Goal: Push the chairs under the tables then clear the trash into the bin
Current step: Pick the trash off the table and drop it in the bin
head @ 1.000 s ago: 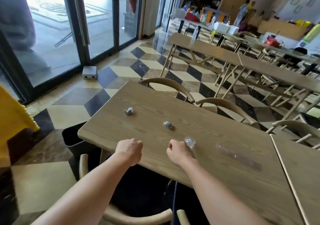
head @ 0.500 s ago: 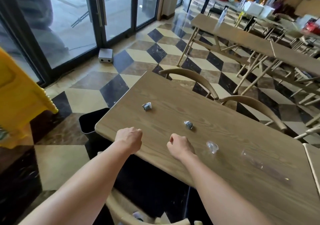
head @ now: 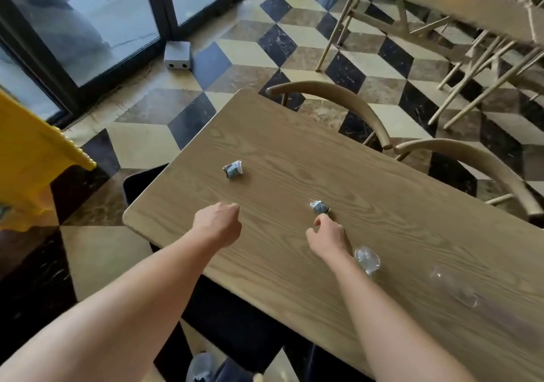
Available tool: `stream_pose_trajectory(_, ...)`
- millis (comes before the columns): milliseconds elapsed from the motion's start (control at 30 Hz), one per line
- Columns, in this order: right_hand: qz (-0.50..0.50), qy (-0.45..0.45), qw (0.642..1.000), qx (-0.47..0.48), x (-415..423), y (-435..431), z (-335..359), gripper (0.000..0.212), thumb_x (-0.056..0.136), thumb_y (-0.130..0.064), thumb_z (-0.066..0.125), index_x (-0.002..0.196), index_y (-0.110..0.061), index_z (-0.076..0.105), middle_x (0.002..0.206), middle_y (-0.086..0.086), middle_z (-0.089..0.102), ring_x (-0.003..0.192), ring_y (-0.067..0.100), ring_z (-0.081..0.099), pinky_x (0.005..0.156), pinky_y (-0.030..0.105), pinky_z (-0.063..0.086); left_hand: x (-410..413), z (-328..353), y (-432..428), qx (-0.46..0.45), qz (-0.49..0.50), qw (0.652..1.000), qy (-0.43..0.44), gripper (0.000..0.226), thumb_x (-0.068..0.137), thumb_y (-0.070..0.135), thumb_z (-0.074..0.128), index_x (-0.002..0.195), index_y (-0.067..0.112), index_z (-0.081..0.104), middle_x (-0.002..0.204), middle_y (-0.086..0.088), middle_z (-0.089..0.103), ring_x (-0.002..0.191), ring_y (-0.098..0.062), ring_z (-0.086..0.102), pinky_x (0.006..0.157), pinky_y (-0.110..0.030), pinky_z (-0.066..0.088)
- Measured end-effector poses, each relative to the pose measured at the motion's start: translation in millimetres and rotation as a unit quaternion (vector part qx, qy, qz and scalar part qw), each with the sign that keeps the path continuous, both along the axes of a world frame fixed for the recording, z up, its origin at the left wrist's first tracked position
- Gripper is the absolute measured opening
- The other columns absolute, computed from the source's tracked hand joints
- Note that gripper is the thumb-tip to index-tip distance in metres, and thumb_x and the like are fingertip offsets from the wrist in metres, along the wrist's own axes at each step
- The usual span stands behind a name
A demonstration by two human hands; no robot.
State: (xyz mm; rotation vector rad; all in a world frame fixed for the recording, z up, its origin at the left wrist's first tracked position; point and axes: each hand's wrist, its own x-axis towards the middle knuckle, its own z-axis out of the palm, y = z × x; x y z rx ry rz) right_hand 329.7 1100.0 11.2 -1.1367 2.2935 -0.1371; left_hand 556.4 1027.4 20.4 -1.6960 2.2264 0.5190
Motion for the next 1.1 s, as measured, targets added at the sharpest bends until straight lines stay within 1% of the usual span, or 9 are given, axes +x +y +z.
stream_pose_trajectory(67, -0.026, -0.002, 1.0, 0.001, -18.1, -12.6, -13.8, 0.021, 0.09, -0.027, 0.057, 0.11, -0.021, 0.058, 0.116, 0.008, 0.064, 0.104, 0.031, 0.059, 0.079, 0.033, 0.044, -9.0, -10.7, -12.0, -0.005, 0.036, 0.999, 0.018, 0.005, 0.093, 0.02, 0.044, 0.088, 0.018, 0.046, 0.088, -0.003, 0.05, 0.084, -0.028, 0.055, 0.065, -0.032, 0.039)
stream_pose_trajectory(200, -0.047, -0.009, 0.999, -0.017, -41.5, -36.2, -38.2, 0.015, 0.088, -0.024, 0.058, 0.103, -0.023, 0.057, 0.113, 0.008, 0.058, 0.105, 0.032, 0.056, 0.083, 0.035, 0.046, -22.5, -26.3, -37.0, -0.001, 0.056, 0.998, 0.028, 0.005, 0.094, 0.022, 0.044, 0.095, 0.019, 0.048, 0.098, -0.005, 0.052, 0.098, -0.031, 0.059, 0.067, -0.034, 0.04)
stream_pose_trajectory(333, -0.049, -0.019, 0.998, -0.033, -48.1, -57.6, -59.0, 0.037, 0.085, -0.023, 0.062, 0.121, -0.027, 0.059, 0.119, 0.007, 0.052, 0.112, 0.033, 0.054, 0.092, 0.036, 0.046, -30.7, -33.6, -62.2, -0.011, 0.046, 0.998, 0.031, 0.008, 0.092, 0.02, 0.044, 0.098, 0.019, 0.049, 0.104, -0.007, 0.054, 0.1, -0.032, 0.057, 0.07, -0.037, 0.045)
stream_pose_trajectory(500, -0.042, 0.006, 0.998, -0.05, -38.8, -66.5, -95.0, 0.048, 0.078, -0.021, 0.067, 0.125, -0.03, 0.062, 0.109, 0.0, 0.037, 0.104, 0.035, 0.05, 0.098, 0.039, 0.044, -30.4, -50.9, -97.9, -0.047, 0.031, 0.997, 0.051, 0.016, 0.092, 0.017, 0.049, 0.107, 0.017, 0.05, 0.115, -0.009, 0.051, 0.101, -0.032, 0.051, 0.064, -0.038, 0.039)
stream_pose_trajectory(600, -0.05, 0.046, 0.996, -0.053, -31.2, -68.1, -115.7, 0.045, 0.075, -0.022, 0.067, 0.12, -0.031, 0.064, 0.107, -0.002, 0.036, 0.098, 0.037, 0.051, 0.096, 0.043, 0.046, -22.8, -67.2, -124.2, -0.054, 0.006, 0.998, 0.044, 0.034, 0.093, 0.019, 0.053, 0.127, 0.024, 0.048, 0.125, -0.007, 0.043, 0.106, -0.032, 0.044, 0.065, -0.039, 0.041)
stream_pose_trajectory(667, -0.071, 0.079, 0.99, -0.091, -20.2, -72.7, -122.4, 0.034, 0.073, -0.013, 0.067, 0.105, -0.025, 0.068, 0.101, -0.001, 0.035, 0.089, 0.038, 0.051, 0.089, 0.046, 0.048, -10.3, -82.6, -143.0, -0.035, -0.025, 0.998, 0.04, 0.044, 0.095, 0.026, 0.055, 0.135, 0.037, 0.042, 0.138, -0.004, 0.035, 0.111, -0.035, 0.04, 0.071, -0.041, 0.044)
stream_pose_trajectory(767, -0.118, 0.121, 0.976, -0.137, 20.1, -84.3, -125.9, 0.028, 0.071, 0.005, 0.06, 0.083, -0.02, 0.066, 0.093, 0.004, 0.042, 0.077, 0.037, 0.05, 0.077, 0.047, 0.048, 13.4, -97.7, -168.5, -0.044, -0.11, 0.991, 0.06, 0.034, 0.097, 0.027, 0.051, 0.128, 0.04, 0.043, 0.138, 0.0, 0.037, 0.112, -0.035, 0.039, 0.073, -0.042, 0.047)
stream_pose_trajectory(933, -0.08, 0.143, 0.969, -0.183, 138.6, -138.9, -120.7, 0.035, 0.063, 0.02, 0.06, 0.075, -0.013, 0.066, 0.086, 0.012, 0.05, 0.072, 0.037, 0.048, 0.061, 0.039, 0.04, 79.3, -95.8, -201.8, 0.008, -0.195, 0.973, 0.124, 0.029, 0.098, 0.014, 0.051, 0.124, 0.026, 0.048, 0.122, -0.007, 0.039, 0.104, -0.032, 0.044, 0.067, -0.042, 0.05)
stream_pose_trajectory(1100, -0.018, 0.062, 0.985, -0.157, 275.8, -231.5, -110.9, 0.034, 0.063, 0.018, 0.062, 0.076, -0.013, 0.065, 0.088, 0.012, 0.051, 0.078, 0.034, 0.045, 0.061, 0.043, 0.048, 205.9, -96.5, -250.0, 0.027, -0.181, 0.979, 0.092, 0.038, 0.096, 0.01, 0.05, 0.13, 0.026, 0.047, 0.119, -0.009, 0.042, 0.098, -0.032, 0.048, 0.077, -0.046, 0.053)
